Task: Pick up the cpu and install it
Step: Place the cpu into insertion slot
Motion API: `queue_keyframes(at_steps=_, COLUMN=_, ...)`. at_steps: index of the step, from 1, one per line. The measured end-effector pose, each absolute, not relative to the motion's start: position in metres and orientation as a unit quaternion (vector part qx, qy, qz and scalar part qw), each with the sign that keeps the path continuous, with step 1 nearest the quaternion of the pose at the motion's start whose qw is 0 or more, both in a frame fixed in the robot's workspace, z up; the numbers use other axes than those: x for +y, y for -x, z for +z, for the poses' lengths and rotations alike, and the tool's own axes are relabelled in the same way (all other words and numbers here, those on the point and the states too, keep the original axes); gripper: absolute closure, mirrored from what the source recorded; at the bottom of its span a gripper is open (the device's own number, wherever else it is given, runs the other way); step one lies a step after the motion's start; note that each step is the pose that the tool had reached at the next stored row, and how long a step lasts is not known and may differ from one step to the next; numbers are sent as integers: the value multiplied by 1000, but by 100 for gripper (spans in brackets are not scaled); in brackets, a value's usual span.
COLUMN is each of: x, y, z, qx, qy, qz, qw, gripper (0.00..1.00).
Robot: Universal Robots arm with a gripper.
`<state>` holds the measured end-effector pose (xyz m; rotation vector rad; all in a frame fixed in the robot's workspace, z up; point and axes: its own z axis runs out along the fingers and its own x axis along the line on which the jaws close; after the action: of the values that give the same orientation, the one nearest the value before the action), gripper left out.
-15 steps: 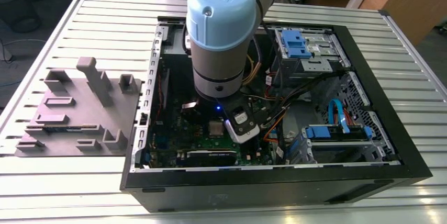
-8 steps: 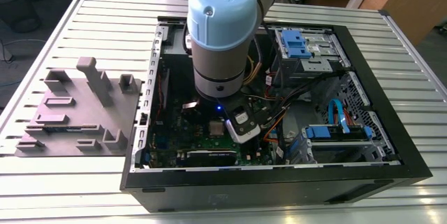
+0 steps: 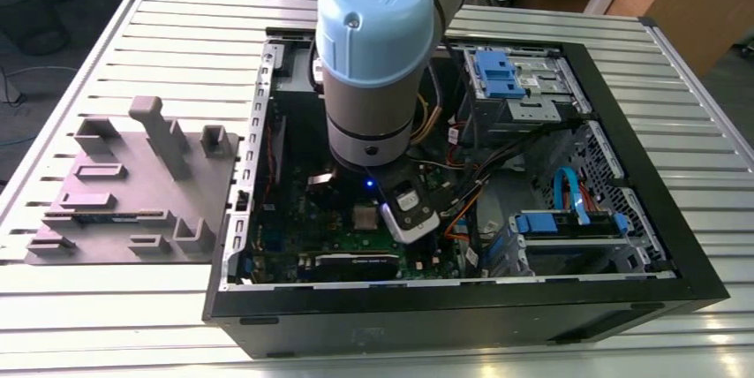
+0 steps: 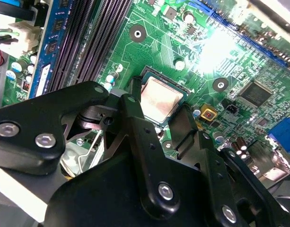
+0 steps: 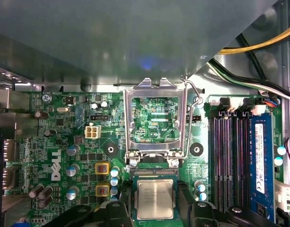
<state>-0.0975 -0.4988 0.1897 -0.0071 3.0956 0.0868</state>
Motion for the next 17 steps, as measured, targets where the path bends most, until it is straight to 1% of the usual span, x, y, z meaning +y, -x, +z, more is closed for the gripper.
queue_keyframes(at_steps=17, x=-499, y=97, z=191, qx=999, qy=2, qz=29, qw=22, gripper=52)
